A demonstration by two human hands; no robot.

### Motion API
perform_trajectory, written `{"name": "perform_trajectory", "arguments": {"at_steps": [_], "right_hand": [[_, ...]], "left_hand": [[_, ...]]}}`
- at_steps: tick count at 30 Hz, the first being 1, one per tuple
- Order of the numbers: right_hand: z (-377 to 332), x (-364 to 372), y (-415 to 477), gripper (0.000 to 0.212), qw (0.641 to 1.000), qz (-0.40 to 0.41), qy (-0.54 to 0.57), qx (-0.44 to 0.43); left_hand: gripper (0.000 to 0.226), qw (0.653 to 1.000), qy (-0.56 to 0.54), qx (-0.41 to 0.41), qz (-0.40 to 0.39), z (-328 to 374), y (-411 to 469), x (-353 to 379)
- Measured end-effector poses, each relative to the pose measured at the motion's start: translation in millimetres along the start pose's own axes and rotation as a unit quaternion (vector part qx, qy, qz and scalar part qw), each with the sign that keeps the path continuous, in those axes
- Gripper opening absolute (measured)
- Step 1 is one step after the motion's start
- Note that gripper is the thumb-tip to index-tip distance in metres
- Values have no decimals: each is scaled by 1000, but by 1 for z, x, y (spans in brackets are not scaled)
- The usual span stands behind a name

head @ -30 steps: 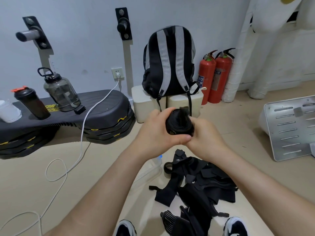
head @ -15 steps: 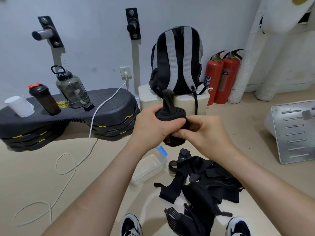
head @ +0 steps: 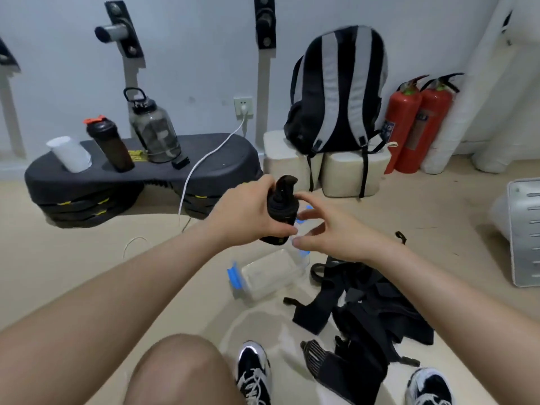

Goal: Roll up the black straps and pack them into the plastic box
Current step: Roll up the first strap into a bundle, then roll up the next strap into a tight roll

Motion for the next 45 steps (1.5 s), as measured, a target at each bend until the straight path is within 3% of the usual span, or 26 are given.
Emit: {"name": "perform_trajectory", "arguments": {"at_steps": [1,3,5,8,10,13,15,18,23,25,27,29,31,33,34,35,36,38,39,41,43,45], "right_hand": [[4,19,6,76,997,-55,37,26],[18,54,24,61,983,-111,117,83],[42,85,49,42,984,-69,128,98],[91,123,84,32,985,20,119,125],[128,145,102,36,980,27,96,170],[177,181,126,37,973,8,80,215],[197,205,142,36,971,-16,67,228],[214,235,167,37,975,-42,6,219],[231,284,191,58,979,-48,-57,188],[236,296,193,60,981,-42,-66,178],[244,307,192,65,980,-55,-74,178],[249,315,194,73,980,-79,-97,157],[252,319,202,70,985,-62,-121,104],[248,320,204,37,987,-45,-139,67],[250,322,203,20,992,-53,-86,73],[249,318,199,18,993,-72,-31,87],[245,311,190,20,990,-98,-75,72],[249,287,173,53,957,-110,-268,9],[260,273,167,61,957,-100,-267,52],[277,224,152,59,961,-16,-250,118],[287,173,134,53,948,130,-268,110],[306,134,119,61,921,168,-309,170]], "left_hand": [[58,1000,-11,-13,0,-12,-5,13],[55,999,-21,-22,-20,-38,-12,50],[50,996,-85,-8,-31,-58,-24,97],[52,974,-226,-28,-19,-99,-43,165],[53,978,-191,-70,-42,-136,-49,209],[50,968,-53,-144,-199,-190,-58,276],[53,943,-84,-198,-252,-214,-66,314],[55,926,-202,-268,-171,-236,-59,341],[55,921,-231,-307,-62,-267,-35,345],[57,901,-264,-344,-28,-276,-33,340],[58,902,-233,-364,12,-279,-35,330],[54,921,-169,-334,110,-267,-42,310],[42,921,-224,-280,155,-244,-52,311],[33,934,-264,-237,48,-217,-61,336],[34,938,-258,-231,-17,-210,-68,352],[35,938,-248,-234,-55,-209,-73,363],[32,944,-227,-231,-63,-211,-76,368],[26,966,-160,-195,-51,-217,-77,367],[26,973,-131,-185,-52,-219,-79,364],[25,979,-73,-183,-44,-227,-81,358],[22,979,-21,-199,-31,-233,-78,352],[24,971,-6,-239,-25,-235,-74,347]]}}
Point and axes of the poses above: each hand's wrist, its own y-axis towards the middle knuckle, its own x-axis out of the palm, z = x × y, the point moved 5 cm from there along y, towards the middle knuckle, and after that the axes turned 10 degrees about x, right-handed, at the moved point
